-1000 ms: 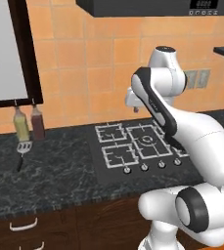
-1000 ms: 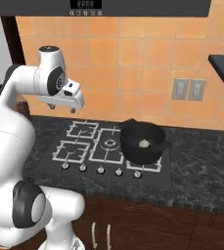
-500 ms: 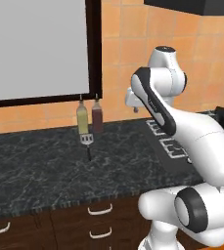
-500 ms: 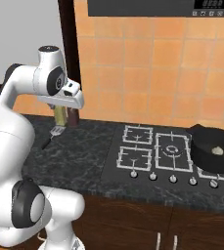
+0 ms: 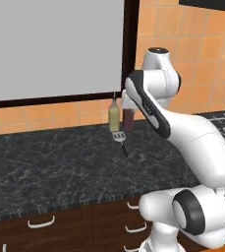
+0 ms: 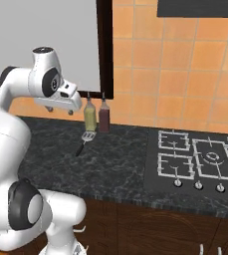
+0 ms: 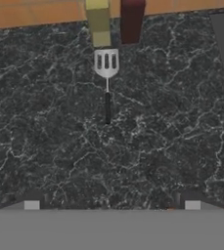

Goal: Put the garlic and eggplant in the pot. Retrieve the spatula and lightly stir the vegetables in the pot.

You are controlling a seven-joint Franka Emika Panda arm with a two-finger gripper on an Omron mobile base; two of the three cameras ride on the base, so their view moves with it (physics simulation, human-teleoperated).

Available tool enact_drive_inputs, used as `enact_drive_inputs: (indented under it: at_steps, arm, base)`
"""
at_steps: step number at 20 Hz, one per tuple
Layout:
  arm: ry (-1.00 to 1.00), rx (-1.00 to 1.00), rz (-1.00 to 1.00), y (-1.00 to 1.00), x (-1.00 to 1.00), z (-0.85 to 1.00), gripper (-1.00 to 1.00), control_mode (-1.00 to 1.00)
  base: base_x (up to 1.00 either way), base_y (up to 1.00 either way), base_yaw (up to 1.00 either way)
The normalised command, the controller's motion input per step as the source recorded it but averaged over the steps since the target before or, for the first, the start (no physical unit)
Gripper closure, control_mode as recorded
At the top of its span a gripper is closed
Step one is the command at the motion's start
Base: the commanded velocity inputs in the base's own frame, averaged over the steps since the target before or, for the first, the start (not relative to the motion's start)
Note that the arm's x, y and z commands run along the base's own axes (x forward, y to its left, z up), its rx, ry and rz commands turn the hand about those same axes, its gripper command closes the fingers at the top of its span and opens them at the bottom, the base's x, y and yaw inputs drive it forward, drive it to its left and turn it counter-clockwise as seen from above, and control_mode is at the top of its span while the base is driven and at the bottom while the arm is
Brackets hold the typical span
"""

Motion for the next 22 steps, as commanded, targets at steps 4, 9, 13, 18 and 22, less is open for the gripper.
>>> enact_drive_inputs:
  at_steps: [4,9,13,18,22]
  arm:
    - [0.18,-0.04,0.1,0.08,0.24,-0.28,-1.0,-1.0]
    - [0.06,0.0,0.02,0.25,0.74,-0.83,-1.0,-1.0]
    - [-0.06,0.0,-0.02,0.01,0.66,-1.0,-1.0,-1.0]
    - [-0.17,-0.1,-0.07,0.0,-0.01,-1.0,-1.0,-1.0]
    - [0.03,-0.01,-0.03,-0.01,0.0,-0.67,-1.0,-1.0]
  base:
    - [0.0,0.0,0.0]
    - [0.0,0.0,0.0]
    - [0.0,0.0,0.0]
    - [0.0,0.0,0.0]
    - [0.0,0.0,0.0]
